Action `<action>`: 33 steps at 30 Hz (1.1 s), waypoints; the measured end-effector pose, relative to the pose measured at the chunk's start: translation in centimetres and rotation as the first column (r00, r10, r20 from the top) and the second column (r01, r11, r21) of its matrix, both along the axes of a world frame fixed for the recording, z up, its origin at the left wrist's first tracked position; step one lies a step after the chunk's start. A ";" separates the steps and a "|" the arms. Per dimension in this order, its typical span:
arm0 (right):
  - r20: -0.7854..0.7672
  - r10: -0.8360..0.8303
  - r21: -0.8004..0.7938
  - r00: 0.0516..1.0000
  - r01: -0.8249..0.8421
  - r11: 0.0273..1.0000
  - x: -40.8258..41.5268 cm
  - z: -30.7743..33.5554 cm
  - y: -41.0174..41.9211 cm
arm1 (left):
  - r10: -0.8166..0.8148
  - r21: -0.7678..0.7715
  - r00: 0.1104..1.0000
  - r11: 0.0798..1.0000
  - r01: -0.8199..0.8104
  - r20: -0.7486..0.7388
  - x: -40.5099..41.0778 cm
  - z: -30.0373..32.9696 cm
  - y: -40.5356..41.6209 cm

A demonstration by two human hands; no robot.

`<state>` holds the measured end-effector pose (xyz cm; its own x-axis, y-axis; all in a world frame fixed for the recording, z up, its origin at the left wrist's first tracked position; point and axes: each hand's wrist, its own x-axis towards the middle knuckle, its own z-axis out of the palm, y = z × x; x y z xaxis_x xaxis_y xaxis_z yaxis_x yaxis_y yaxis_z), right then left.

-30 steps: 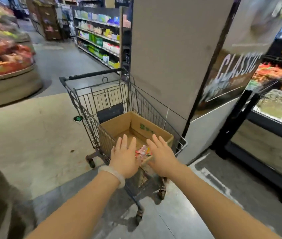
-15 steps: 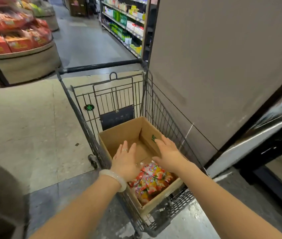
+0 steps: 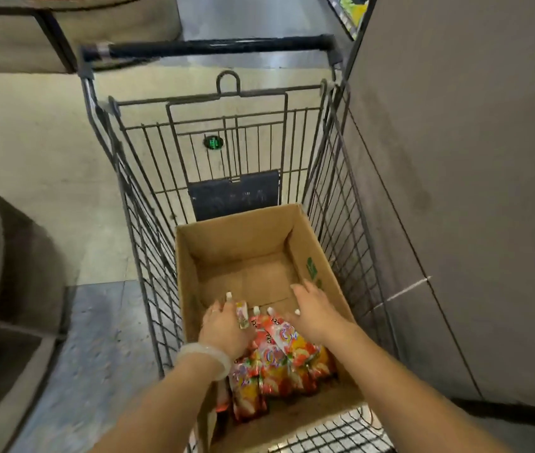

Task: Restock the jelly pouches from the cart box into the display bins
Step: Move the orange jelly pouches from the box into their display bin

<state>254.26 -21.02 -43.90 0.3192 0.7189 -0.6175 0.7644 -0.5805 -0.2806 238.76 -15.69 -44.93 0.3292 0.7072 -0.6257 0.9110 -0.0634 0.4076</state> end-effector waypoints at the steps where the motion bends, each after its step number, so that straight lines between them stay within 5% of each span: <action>1: -0.024 -0.011 -0.005 1.000 0.010 1.000 0.3 -0.7 0.1 | 0.036 -0.021 0.999 0.999 -0.036 -0.002 0.1 -0.6 0.2; 13: -0.190 -0.081 -0.160 0.978 0.050 0.986 2.0 -14.6 -1.4 | 0.406 -0.286 0.910 0.864 -0.413 -0.086 1.3 -13.3 -0.8; 21: -0.051 -0.273 -0.188 0.961 0.259 0.947 1.9 -22.3 -1.2 | 0.466 -0.092 0.873 0.872 -0.481 -0.144 3.2 -21.3 1.2; 27: -0.031 -0.301 -0.154 0.953 0.293 0.943 2.7 -24.6 -0.8 | 0.772 -0.270 0.620 0.572 -0.775 -0.144 3.8 -25.0 2.2; 33: -0.143 -0.499 -0.240 0.855 0.459 0.855 3.3 -25.1 0.1 | 0.878 -0.351 0.469 0.411 -0.841 -0.097 4.0 -25.4 1.6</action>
